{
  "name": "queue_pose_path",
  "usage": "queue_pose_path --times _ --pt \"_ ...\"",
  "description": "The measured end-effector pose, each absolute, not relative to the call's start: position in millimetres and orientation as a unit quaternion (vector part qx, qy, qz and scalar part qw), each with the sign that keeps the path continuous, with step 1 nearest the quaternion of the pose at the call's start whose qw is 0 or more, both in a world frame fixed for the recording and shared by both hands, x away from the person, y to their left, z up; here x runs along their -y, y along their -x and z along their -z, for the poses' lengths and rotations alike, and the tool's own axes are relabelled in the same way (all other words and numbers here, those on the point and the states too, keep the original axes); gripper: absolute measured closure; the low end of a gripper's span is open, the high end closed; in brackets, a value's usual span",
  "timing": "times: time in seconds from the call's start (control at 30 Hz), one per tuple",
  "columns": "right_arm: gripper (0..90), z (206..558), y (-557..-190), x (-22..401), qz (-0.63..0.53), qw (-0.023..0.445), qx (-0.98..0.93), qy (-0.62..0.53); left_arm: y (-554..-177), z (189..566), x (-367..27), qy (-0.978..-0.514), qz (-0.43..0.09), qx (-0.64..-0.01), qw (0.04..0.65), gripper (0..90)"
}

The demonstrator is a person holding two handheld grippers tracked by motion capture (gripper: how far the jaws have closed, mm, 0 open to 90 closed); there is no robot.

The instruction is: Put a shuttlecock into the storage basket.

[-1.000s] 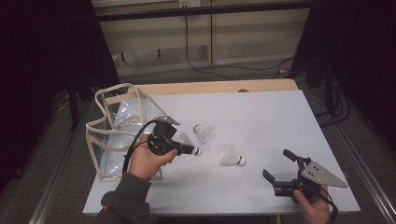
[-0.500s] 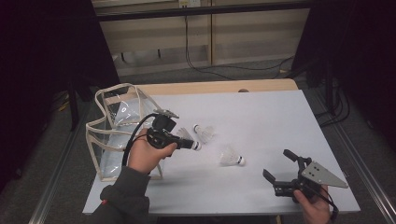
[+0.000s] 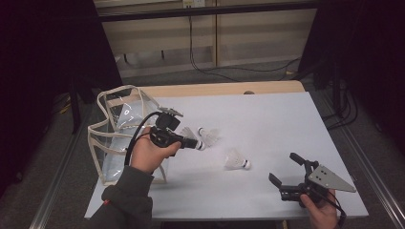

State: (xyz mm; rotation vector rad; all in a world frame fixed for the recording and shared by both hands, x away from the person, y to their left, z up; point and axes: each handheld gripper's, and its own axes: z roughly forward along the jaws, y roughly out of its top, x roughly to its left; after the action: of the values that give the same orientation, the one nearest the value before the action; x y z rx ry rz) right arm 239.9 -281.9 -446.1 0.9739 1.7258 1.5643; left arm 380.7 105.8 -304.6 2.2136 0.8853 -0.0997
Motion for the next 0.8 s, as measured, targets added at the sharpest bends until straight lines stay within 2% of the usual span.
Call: queue_pose_path --times 0.8 --pt "0.3 445.8 -239.7 281.3 -0.590 0.304 -0.652 -0.367 -389.7 288.9 -112.6 -0.858 0.039 -0.351 0.372 88.6"
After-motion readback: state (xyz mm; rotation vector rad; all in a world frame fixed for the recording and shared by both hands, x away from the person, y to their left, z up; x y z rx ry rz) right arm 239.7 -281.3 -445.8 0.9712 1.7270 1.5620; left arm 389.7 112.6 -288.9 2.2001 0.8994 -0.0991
